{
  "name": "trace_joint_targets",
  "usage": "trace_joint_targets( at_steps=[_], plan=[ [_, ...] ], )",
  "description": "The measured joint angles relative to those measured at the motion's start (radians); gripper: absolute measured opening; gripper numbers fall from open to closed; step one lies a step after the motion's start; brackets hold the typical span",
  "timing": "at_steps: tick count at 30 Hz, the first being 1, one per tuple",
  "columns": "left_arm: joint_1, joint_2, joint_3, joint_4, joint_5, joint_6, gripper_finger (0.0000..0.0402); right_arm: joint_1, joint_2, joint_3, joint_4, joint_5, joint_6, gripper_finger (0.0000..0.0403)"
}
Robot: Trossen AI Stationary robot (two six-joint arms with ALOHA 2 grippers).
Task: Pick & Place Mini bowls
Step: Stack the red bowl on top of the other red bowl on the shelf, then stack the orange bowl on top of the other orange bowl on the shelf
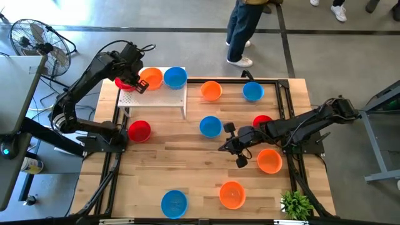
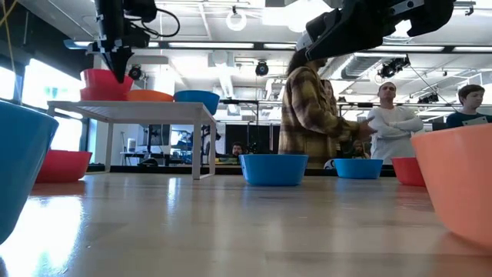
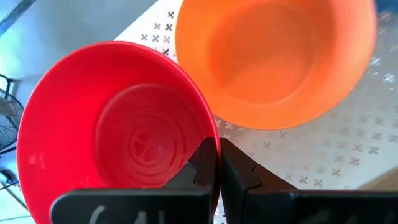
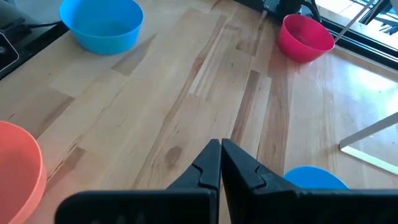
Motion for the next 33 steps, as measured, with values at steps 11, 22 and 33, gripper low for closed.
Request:
trace_joint_targets(
  at_steps=[11,22,33],
  plan=[
    [0.000,0.000,-0.046,0.035,-0.008,0.000,0.0000,0.000,0.000,0.000,0.000,-0.001,0.000,0.0001],
    [-0.002,-0.001,-0.046,0.004,-0.053,-0.010,0.0062,0.000,0.000,0.000,0.001,-0.001,0.000,0.0002],
    [-0.002,-0.032,-0.045,0.008,-0.047,0.015,0.0076,0.000,0.000,0.000,0.003,-0.001,0.000,0.0001]
  ],
)
